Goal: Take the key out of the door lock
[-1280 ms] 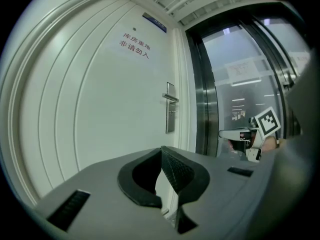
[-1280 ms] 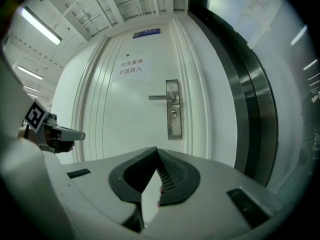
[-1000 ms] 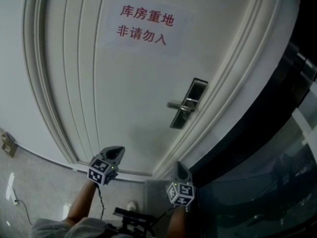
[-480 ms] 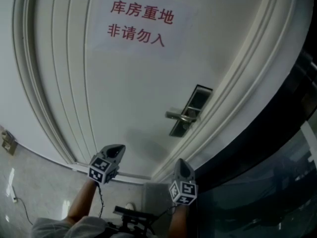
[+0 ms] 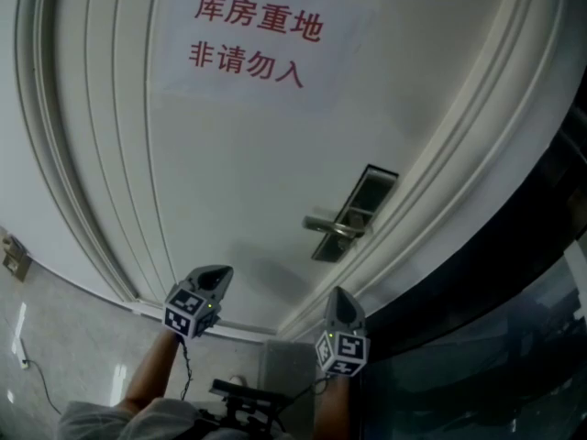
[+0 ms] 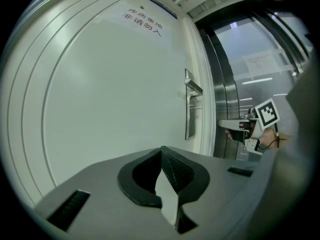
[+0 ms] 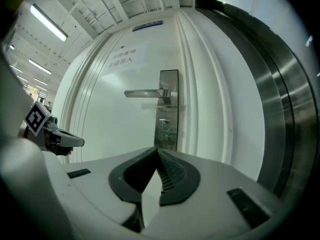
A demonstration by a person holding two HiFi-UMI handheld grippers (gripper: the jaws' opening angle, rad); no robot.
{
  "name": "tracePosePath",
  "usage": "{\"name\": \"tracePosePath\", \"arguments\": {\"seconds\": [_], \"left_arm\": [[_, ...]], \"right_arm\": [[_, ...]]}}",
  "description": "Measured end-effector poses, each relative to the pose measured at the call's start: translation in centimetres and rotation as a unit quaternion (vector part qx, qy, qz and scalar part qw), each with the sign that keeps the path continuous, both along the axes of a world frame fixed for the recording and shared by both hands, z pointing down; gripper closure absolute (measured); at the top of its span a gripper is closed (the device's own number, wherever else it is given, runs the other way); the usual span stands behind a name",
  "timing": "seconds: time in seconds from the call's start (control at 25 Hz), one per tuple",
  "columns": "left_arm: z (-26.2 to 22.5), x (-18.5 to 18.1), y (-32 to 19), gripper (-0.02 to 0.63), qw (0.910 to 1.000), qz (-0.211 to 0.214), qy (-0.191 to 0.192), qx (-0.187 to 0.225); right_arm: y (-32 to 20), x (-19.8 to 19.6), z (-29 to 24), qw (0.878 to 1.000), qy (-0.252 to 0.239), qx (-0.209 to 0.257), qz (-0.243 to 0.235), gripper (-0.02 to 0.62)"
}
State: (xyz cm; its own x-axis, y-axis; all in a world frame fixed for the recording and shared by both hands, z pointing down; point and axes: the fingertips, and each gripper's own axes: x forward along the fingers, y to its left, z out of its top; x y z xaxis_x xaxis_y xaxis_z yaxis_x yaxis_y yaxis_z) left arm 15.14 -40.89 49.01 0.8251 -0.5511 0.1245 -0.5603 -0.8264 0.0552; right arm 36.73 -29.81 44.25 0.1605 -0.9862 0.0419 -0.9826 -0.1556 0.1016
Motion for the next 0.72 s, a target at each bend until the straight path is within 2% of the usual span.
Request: {"name": "tracePosePath", "arguments": {"seconds": [0.4,0.72], "left_arm": [[0.0,0.7,-1.1,0.614,0.9999,-0.013,0.002,-0.002],[0.2,0.5,-1.5,0.614,0.9997,-0.025,0.0,-0.005]], "right_arm": [[-1.9,1.2,-2.5,0.999,0.05,0.01,-0.009,0.583],[-3.1,1.3,-5.1,0.993,0.119,0.016,-0.01,0.583]]}}
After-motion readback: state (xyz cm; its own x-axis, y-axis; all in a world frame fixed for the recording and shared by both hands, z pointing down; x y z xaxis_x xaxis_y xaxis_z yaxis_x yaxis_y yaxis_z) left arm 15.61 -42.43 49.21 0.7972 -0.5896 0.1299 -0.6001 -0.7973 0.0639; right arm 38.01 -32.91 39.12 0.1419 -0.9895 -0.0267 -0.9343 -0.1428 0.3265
